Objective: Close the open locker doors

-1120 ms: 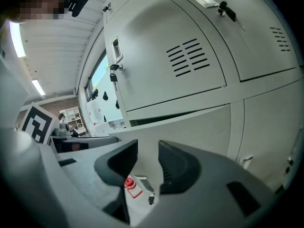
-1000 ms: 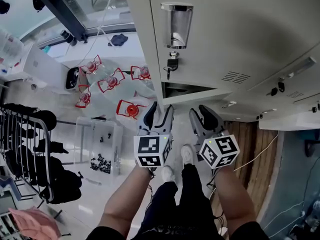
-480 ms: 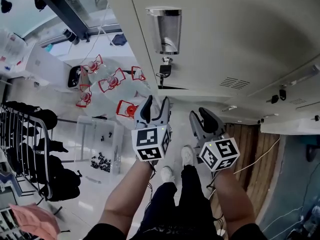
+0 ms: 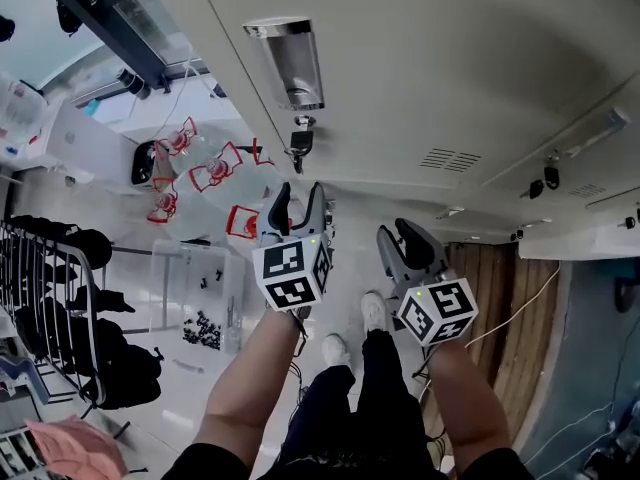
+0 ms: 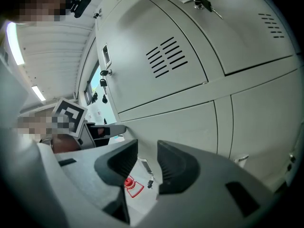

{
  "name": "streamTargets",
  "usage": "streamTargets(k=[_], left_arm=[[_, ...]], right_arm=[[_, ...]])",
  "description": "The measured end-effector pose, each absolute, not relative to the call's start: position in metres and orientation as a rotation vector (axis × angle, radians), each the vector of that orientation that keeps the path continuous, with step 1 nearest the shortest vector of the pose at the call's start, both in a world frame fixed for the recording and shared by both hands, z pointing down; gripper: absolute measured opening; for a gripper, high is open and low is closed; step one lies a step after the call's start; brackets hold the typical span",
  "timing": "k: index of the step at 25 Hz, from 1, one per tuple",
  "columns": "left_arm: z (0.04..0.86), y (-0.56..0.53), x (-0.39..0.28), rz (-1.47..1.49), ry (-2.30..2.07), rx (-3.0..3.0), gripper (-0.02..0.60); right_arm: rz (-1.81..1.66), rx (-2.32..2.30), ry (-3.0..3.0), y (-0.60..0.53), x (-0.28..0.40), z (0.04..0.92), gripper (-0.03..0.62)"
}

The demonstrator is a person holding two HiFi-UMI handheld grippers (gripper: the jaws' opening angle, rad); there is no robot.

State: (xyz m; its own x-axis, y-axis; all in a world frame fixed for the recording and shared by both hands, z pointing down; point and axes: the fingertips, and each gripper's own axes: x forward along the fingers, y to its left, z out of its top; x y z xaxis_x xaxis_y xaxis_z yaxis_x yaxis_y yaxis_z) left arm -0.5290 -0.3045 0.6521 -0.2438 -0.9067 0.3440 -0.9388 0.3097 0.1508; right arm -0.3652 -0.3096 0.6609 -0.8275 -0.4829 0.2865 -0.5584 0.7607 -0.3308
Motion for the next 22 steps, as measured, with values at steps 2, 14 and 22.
streamTargets(k=[2,14,22], left_arm=[[0.652,-0.306,-0.53,0.124,-2.222,1.639,0.206],[0.651,-0.31,-0.534,0.115,-2.214,1.625,0.207],[0.639,-0.285,-0.523,0.078,-2.152,1.715,0.207]], right_arm=[[0.606,0.83,-2.775,-0.309,-0.363,0.66,0.129],[0.591,0.861,-2.783,-0.311,-0.352,0.655,0.129],[0.562,0.882,-2.809,-0.305,-0.351,0.636,0.129]])
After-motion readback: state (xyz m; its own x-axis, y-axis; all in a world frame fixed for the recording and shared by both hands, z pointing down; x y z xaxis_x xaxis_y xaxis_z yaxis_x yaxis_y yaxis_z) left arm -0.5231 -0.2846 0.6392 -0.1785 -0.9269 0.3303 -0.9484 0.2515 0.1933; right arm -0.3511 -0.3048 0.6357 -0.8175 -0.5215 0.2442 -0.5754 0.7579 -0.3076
